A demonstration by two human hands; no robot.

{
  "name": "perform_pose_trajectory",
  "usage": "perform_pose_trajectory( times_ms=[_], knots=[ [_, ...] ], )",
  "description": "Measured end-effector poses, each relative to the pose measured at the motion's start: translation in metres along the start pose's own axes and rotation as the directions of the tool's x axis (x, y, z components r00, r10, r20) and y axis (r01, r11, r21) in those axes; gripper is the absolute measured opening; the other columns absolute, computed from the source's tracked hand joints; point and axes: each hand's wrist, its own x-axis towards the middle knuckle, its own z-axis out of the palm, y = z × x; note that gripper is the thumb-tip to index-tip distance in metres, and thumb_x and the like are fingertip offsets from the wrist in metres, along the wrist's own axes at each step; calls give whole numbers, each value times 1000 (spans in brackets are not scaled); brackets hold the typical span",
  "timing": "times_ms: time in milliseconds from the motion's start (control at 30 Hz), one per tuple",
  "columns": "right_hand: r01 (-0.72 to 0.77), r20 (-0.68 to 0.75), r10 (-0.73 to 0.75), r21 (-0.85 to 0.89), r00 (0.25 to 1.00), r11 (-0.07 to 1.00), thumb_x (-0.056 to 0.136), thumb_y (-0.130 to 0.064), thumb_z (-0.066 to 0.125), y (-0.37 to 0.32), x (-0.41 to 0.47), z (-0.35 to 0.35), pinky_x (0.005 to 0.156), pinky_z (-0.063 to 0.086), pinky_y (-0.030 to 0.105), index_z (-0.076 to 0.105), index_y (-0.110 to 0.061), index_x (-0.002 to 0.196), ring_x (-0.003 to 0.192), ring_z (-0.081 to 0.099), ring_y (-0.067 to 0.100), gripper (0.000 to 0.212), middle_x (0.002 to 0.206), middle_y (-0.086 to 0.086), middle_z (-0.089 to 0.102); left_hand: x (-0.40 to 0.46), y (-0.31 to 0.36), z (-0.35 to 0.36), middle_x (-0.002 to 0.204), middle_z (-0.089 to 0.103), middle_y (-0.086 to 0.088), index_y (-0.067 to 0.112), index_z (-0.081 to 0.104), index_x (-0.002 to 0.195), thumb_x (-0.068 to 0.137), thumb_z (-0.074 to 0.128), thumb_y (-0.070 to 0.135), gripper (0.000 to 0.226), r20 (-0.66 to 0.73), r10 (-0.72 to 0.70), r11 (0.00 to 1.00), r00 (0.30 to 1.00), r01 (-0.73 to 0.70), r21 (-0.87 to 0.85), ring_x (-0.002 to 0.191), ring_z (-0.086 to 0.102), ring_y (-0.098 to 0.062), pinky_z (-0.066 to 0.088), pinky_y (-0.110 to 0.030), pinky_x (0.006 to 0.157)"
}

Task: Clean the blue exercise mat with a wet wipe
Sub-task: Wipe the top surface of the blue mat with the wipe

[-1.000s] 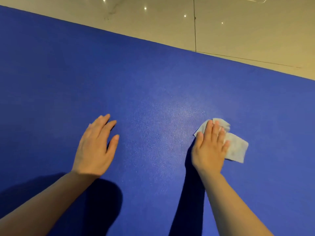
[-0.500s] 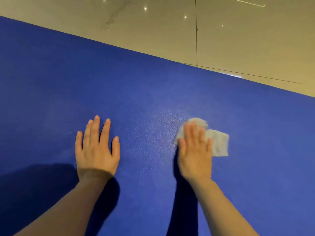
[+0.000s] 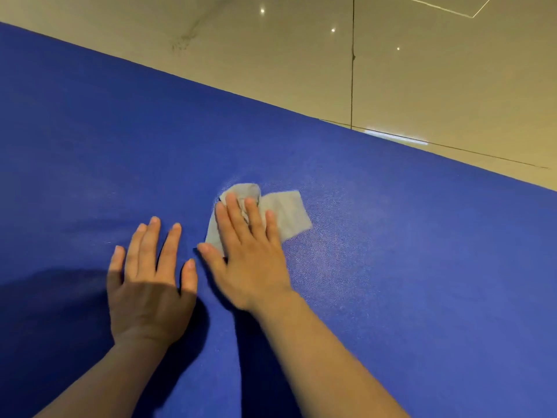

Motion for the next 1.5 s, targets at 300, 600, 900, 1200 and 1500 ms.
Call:
perform_pose_trajectory(
  times_ms=[300,600,900,1200,1500],
  knots=[
    [-608,-68,610,44,790,792,104,-44,13,132,4,-59,118,-8,49,-5,-32,156,150,-12,19,55,164,-4,-13,1,-1,-2,152,36,-15,12,45,143,90,33,40,61,59,-28,999,998,30,-39,139,32,-28,14,-47,115],
    [-59,38,61,-54,997,997,92,-63,2,-12,55,-15,112,-27,43,-9,-23,155,146,-27,21,76,162,-4,-20,0,-5,2,151,37,-17,7,44,143,94,35,38,58,9,46,999,999,-46,-3,137,37,-34,24,-55,111],
    [-306,37,311,-92,950,947,96,-64,18,105,71,-72,118,-14,46,-6,-43,153,149,-18,14,65,161,-15,-17,-1,-2,-2,150,39,-15,7,50,140,92,34,39,59,55,8,999,998,-5,-51,137,37,-32,23,-52,112],
    [-564,-92,572,100,815,820,98,-63,17,70,113,-64,117,-16,46,-7,-17,156,148,-21,27,78,163,4,-17,3,0,-6,148,43,-15,10,51,139,91,36,38,58,65,-2,997,998,7,-83,136,38,-31,27,-52,110],
    [-96,-1,97,-78,995,992,98,-63,13,59,149,-67,115,-19,53,1,-41,155,149,-15,9,62,162,-18,-10,5,-1,-4,146,46,-15,8,57,133,89,38,37,56,39,-2,999,999,4,-54,135,41,-31,29,-53,108]
  ],
)
